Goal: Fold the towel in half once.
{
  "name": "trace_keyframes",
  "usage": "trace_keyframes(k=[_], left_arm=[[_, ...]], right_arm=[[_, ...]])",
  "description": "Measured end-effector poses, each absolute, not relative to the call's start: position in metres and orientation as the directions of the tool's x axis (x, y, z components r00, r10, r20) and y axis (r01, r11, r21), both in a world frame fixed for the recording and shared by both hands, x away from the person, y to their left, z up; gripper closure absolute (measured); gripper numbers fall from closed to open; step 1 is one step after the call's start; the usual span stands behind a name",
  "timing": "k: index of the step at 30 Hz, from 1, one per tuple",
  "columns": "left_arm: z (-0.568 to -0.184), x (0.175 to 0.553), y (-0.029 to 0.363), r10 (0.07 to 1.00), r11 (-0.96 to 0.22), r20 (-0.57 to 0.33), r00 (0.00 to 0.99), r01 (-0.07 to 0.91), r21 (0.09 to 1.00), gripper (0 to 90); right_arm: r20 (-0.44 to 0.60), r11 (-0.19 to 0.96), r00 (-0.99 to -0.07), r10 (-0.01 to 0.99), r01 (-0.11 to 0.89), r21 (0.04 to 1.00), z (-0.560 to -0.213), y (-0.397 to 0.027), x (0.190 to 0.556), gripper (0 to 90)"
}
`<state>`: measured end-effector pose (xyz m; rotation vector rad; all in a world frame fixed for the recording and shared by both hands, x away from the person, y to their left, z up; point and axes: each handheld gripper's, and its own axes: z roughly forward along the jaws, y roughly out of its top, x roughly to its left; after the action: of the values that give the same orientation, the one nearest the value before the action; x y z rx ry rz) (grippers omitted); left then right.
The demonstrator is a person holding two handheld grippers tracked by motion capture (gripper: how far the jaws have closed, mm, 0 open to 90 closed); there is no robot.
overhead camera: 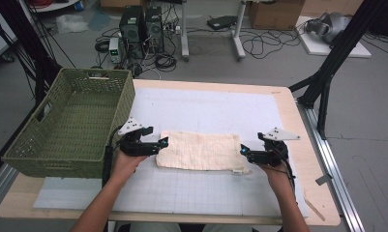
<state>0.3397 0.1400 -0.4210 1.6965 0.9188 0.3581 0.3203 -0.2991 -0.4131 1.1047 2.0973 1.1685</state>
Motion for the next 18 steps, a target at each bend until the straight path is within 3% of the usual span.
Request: trace_keyframes(k=[18], left_arm=[[-0.4244, 0.3319, 0.1397, 0.72, -0.085, -0.194, 0.666, 0.362, 0.928, 21.5]], right_arm=[[-0.054, 0.32, -0.553, 0.831, 0.398, 0.86, -0.4197, -0.3067, 0.3109, 12.2]])
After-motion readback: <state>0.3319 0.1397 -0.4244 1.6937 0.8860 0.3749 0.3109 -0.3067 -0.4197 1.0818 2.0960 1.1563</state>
